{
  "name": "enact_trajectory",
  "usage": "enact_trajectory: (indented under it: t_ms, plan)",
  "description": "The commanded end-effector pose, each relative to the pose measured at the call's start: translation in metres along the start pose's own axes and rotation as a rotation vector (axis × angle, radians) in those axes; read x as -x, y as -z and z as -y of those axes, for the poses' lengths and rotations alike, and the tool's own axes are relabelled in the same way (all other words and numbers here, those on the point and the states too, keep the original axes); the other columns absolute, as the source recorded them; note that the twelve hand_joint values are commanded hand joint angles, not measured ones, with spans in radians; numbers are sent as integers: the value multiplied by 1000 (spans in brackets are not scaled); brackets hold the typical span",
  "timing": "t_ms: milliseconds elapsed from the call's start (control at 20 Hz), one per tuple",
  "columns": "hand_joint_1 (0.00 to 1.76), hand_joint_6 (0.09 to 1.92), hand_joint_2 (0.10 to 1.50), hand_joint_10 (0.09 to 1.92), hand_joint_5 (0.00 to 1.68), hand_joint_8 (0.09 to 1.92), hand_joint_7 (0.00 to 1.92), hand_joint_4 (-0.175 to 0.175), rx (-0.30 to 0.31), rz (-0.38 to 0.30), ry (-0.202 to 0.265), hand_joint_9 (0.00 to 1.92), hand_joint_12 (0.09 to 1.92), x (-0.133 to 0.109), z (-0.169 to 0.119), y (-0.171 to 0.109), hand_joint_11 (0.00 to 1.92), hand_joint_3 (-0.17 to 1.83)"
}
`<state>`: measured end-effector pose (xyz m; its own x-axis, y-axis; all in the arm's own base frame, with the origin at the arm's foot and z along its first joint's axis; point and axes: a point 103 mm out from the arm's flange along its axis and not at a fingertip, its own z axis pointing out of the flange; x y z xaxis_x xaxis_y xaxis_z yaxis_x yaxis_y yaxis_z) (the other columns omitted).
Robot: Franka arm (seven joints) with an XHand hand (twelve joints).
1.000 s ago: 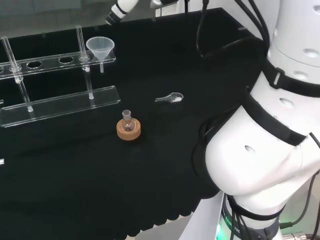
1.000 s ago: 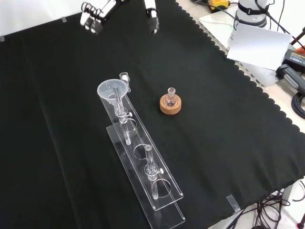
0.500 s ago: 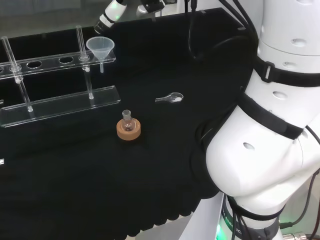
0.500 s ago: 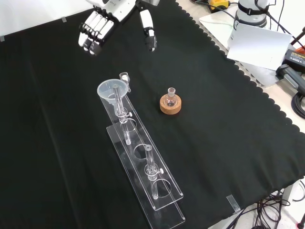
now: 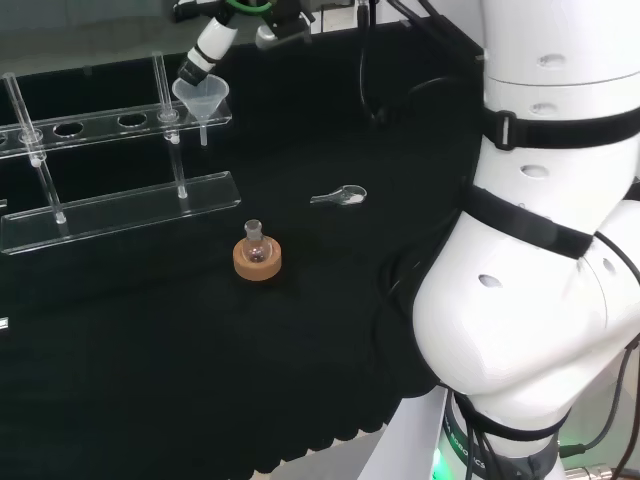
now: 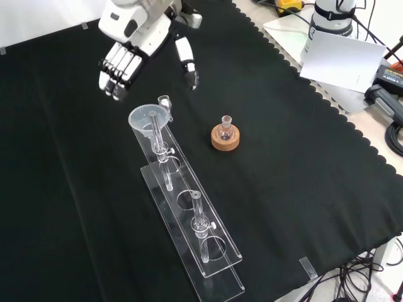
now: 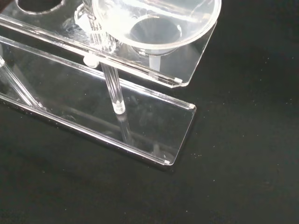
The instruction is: Pick up the funnel from the transparent funnel stand.
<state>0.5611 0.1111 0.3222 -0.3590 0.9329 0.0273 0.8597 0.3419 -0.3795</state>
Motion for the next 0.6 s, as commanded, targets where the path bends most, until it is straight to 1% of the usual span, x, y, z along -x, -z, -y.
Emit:
enact_trajectory:
  t_ms: [50, 150, 600]
  plan:
    - [598, 87, 619, 87, 0, 87, 0, -17, -65, -5, -14, 0, 468, -3, -22, -13, 0, 8]
    - [600, 87, 620, 87, 0, 87, 0, -17, -70, -21, -9, 0, 478, -3, -25, -16, 0, 8]
    - [613, 87, 628, 87, 0, 87, 0, -18, -103, -26, -17, 0, 538, -1, -34, -30, 0, 9]
